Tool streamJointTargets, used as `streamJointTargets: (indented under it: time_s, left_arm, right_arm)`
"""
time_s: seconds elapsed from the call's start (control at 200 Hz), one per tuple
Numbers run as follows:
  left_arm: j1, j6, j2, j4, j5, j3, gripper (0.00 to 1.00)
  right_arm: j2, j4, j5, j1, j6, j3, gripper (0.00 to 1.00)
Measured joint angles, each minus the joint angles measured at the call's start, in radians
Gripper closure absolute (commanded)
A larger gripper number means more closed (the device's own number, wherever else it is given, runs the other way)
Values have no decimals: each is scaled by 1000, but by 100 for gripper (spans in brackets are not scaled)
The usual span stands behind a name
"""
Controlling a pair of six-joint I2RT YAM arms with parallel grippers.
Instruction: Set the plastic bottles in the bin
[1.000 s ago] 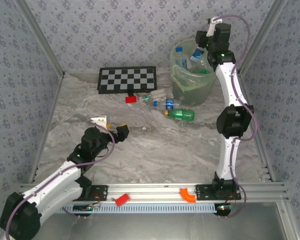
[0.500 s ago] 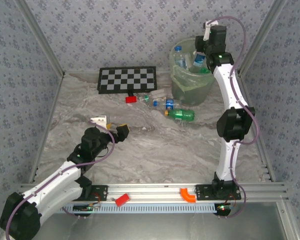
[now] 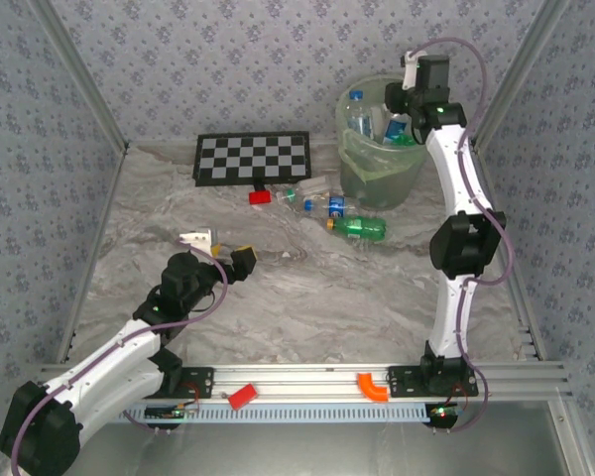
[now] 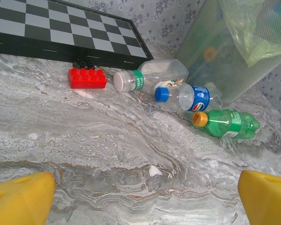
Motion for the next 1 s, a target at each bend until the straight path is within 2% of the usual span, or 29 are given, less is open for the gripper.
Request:
streamJointTargets:
  time_s: [0.115,0.2,0.255,0.45,0.48,0.5,0.515,0.74,1.0]
  left_arm:
    - [0,0,0,0,0,0,0]
    - [0,0,0,0,0,0,0]
    - [0,0,0,0,0,0,0]
    - [0,0,0,0,0,0,0]
    - [0,0,0,0,0,0,0]
    - [0,0,0,0,0,0,0]
    - [0,0,0,0,0,0,0]
    - [0,0,0,0,0,0,0]
    - [-1,-3,-14,0,0,0,0]
  right_arm:
    - [27,-3,-2,6,-6,17,65]
    - [30,-22,-7,5,-2,28,58]
    - [31,-42,-12,7,3,29,47]
    - [34,-85,-16,13,4,29,26]
    - [34,-88,-17,13,6,29,16]
    - [34,-90,-17,13,16,29,3]
    - [34,-91,-17,13,6,29,0]
    - [-15,-89,-17,13,23,18,0]
    - [-235,0,-34,29,27,-121,0]
